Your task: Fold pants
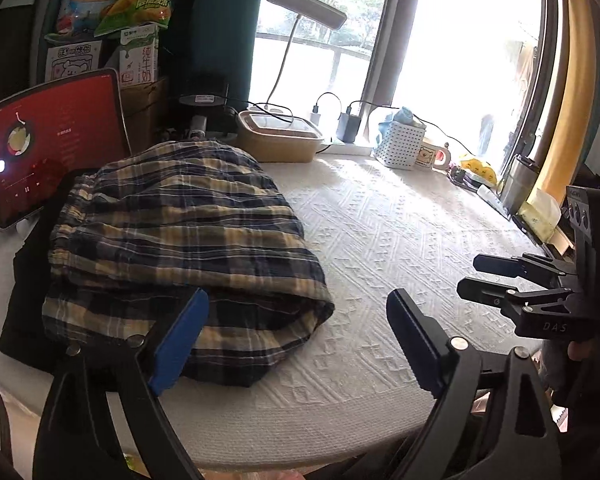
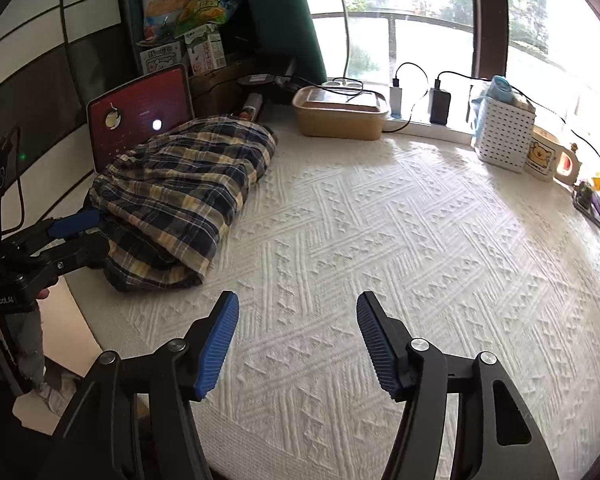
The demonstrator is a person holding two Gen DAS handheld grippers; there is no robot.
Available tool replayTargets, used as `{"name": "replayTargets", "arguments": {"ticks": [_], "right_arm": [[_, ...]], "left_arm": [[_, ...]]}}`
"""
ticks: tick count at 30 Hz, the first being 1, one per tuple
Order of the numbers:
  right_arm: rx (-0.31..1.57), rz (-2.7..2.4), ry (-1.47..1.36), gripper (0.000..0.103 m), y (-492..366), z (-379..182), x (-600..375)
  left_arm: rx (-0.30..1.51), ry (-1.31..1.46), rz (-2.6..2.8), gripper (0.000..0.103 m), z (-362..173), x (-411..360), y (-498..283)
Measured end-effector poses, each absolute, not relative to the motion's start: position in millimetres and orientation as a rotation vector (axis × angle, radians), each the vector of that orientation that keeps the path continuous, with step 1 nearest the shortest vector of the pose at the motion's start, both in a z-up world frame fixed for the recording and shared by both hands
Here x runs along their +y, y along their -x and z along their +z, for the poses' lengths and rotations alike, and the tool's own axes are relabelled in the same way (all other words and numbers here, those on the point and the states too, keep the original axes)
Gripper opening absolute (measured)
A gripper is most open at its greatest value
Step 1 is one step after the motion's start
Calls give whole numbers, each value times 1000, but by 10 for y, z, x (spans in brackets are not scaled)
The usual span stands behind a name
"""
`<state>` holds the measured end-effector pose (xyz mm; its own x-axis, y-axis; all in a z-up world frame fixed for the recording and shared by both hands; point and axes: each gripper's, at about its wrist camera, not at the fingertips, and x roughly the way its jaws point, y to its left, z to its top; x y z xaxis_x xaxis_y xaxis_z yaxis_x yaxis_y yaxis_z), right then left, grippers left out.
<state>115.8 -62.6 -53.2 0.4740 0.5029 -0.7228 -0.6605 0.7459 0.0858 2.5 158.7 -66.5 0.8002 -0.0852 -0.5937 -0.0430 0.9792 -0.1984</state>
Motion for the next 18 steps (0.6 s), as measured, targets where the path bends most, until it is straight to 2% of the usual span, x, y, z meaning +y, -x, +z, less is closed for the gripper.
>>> {"name": "replayTargets", "arguments": {"ticks": [3,5,10,18], "right_arm": [[792,670,197,69,-1074,-486,-850],[779,640,182,72,-1011,-445,-994],[736,589,143,93,-838,-323,-1312],[647,521,108,94,-610,-66,-1633]], "left_arm": [[621,181,-25,92,-587,1452,27],[615,134,-3,100,-542,1367,40],[554,93,-1,102,-383,1226,112],[500,25,11,102,-146,973,270]]}}
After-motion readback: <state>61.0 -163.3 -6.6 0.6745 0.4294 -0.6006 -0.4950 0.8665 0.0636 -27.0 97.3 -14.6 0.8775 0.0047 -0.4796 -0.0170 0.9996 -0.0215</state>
